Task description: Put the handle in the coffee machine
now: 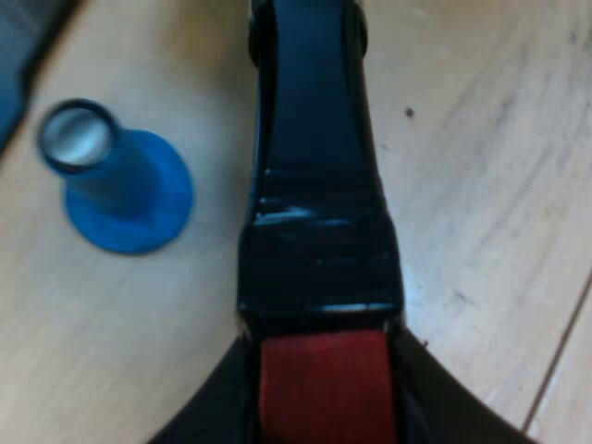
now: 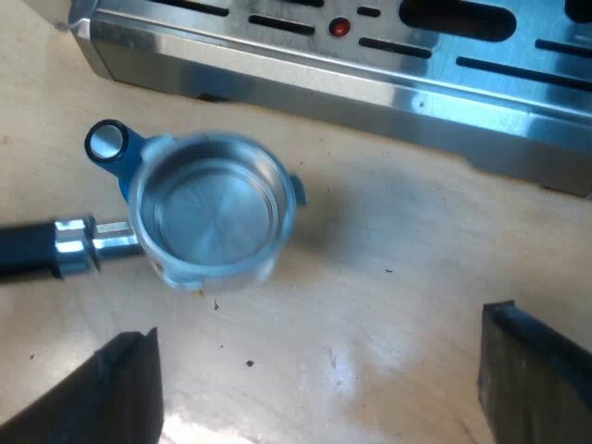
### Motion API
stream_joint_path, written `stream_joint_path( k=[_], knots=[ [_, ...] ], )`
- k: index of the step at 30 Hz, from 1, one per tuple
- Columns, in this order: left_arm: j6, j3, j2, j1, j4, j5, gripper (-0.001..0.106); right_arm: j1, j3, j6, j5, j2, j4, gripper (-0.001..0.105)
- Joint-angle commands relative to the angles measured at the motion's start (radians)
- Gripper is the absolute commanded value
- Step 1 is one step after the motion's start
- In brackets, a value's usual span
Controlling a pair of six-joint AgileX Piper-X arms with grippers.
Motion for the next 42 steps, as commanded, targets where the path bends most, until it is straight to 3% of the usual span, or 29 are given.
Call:
stream_joint_path(
  k=[1, 8, 12, 18, 23, 27, 42],
  knots=[
    [-0.002, -0.015, -0.053, 0.032, -0.031, 0.022, 0.000, 0.043, -0.012, 0.018, 0.069, -0.006, 0.000, 0.071],
    [0.015, -0.015, -0.134, 0.142, 0.030, 0.094, 0.000, 0.189, -0.010, 0.033, 0.289, -0.006, -0.050, 0.071],
    [0.021, -0.015, -0.134, 0.193, 0.030, 0.095, 0.000, 0.239, 0.013, 0.033, 0.360, -0.006, -0.128, 0.071],
    [0.039, -0.015, -0.134, 0.259, 0.030, 0.096, 0.000, 0.266, 0.052, 0.040, 0.362, -0.001, -0.221, 0.071],
    [0.048, -0.015, -0.134, 0.302, 0.022, 0.128, 0.000, 0.322, 0.088, 0.040, 0.494, 0.061, -0.331, 0.071],
    [0.081, -0.015, -0.134, 0.303, 0.018, 0.149, 0.000, 0.347, 0.101, 0.024, 0.518, 0.107, -0.423, 0.071],
    [0.084, -0.015, -0.134, 0.303, 0.003, 0.149, 0.000, 0.353, 0.100, 0.024, 0.541, 0.189, -0.516, 0.071]
  ],
)
